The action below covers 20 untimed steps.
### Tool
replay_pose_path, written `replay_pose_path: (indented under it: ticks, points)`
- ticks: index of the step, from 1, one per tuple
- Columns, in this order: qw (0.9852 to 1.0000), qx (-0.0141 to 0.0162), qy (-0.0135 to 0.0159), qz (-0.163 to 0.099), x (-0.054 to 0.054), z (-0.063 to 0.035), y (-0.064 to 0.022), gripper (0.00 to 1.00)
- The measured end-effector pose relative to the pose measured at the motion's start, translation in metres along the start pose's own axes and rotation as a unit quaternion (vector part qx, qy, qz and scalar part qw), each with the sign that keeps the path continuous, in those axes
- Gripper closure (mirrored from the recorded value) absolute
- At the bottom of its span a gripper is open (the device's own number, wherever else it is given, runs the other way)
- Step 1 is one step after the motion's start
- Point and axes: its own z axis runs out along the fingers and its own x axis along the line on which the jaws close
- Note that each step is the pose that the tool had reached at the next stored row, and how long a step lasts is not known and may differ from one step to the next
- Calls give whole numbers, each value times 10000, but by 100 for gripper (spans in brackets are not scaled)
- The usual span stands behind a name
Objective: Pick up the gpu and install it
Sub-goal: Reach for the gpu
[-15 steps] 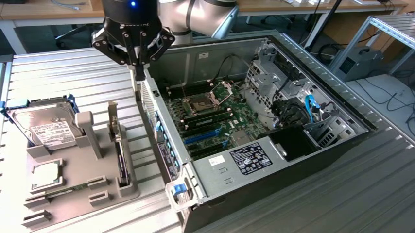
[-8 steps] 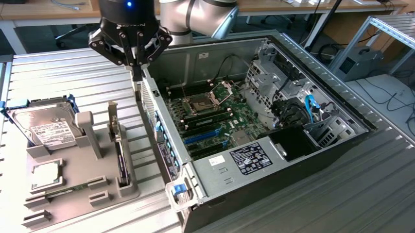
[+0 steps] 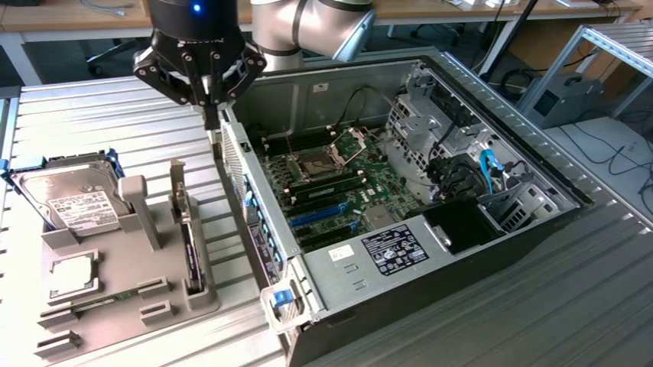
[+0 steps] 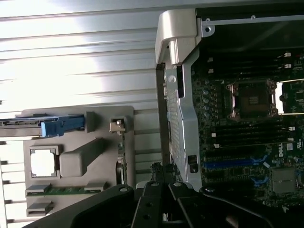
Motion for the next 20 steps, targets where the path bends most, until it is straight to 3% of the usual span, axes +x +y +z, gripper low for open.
replay_pose_path:
  ticks: [5, 20]
  points:
    - [10000, 0, 0, 1, 16, -3, -63, 89]
    - [10000, 8, -1, 0, 34, -10, -358, 89]
